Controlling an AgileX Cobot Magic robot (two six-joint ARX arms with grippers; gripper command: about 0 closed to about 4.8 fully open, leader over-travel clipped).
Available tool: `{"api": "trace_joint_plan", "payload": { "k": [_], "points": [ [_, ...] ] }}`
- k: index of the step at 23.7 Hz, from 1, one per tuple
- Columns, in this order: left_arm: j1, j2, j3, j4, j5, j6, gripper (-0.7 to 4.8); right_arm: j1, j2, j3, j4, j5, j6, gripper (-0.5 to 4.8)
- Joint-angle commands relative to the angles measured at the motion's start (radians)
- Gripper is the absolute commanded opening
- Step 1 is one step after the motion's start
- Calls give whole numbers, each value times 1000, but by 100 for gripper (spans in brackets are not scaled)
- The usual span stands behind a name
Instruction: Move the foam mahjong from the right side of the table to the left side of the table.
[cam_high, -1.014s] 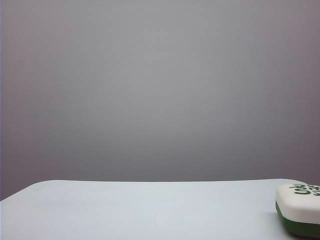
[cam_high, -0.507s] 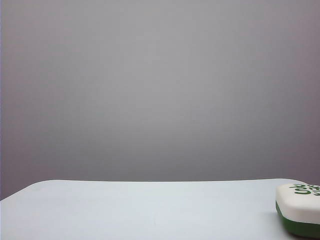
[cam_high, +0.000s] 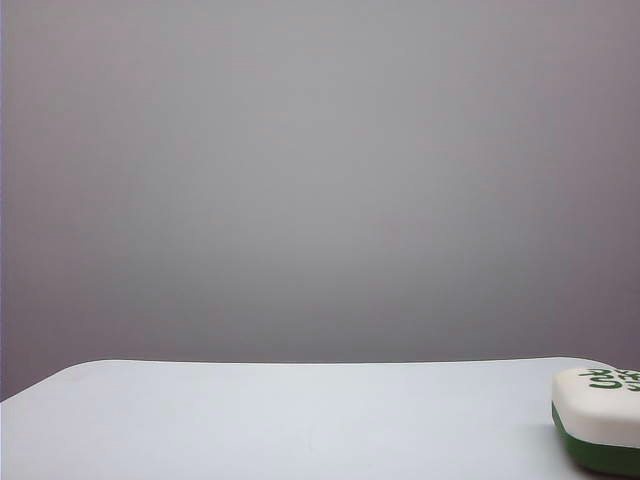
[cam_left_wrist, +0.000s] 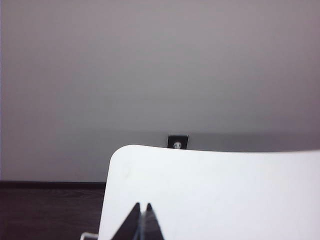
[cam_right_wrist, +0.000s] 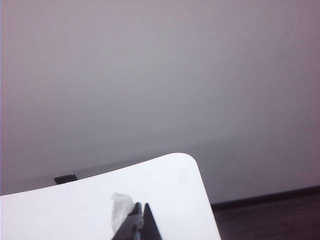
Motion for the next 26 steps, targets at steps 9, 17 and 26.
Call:
{"api": "trace_joint_plan", "payload": {
  "k": [9,17,26],
  "points": [
    [1,446,484,-206,379,347,-5,-5,533,348,38,-132,3,-5],
    [0,503,491,-287,732,355,-5,-167,947,381,68,-415,35,-5],
    [0,549,492,-604,587,388,-5,-210,1223,381,70,-386,64,-5]
  ]
}}
